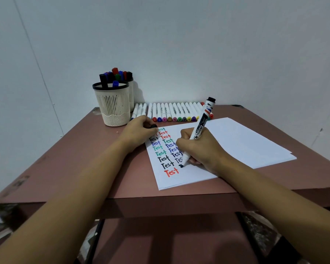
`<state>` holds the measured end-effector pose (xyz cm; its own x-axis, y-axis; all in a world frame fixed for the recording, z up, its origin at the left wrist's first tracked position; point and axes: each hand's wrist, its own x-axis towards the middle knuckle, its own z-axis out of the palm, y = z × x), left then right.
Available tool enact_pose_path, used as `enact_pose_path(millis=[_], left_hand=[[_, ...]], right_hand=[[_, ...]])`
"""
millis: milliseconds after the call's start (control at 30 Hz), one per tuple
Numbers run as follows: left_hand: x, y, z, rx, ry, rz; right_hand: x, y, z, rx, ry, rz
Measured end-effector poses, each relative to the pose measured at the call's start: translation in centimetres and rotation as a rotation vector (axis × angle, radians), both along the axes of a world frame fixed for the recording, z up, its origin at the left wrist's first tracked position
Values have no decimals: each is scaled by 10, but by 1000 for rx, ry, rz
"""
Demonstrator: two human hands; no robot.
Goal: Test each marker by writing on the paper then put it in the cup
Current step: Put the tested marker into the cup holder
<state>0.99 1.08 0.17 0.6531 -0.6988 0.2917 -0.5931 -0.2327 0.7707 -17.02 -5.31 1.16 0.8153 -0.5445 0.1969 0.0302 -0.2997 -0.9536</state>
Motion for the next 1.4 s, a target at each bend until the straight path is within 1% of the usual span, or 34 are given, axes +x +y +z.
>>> enact_pose_path(millis=[133,300,433,533,633,800,1100,1167,1300,1400], left_hand=[[0,0,0,4,-7,4],[1,0,0,12,-25,6],[1,0,0,14,-24,1],[1,0,0,14,-25,0],[2,0,0,19,-30,-4],[2,0,0,22,-41,-3],[1,0,0,20,-35,-6],[1,0,0,20,-39,-5],[0,0,1,19,-38,-6],[0,0,1,22,-42,-2]], right_hand=[[-1,1,1,26,8,23],[0,-4,1,95,-49,-91],[2,-3,-1,45,-12,-73],[3,-2,-1,20,-29,-83],[2,-2,0,37,-49,-59],[1,-2,0,23,-9,-18],[6,-6,-3,-10,-60,-154],[6,-6,-4,-26,-55,-146],[5,-5,-3,16,-59,-89],[8,-6,-4,-11,-47,-122]])
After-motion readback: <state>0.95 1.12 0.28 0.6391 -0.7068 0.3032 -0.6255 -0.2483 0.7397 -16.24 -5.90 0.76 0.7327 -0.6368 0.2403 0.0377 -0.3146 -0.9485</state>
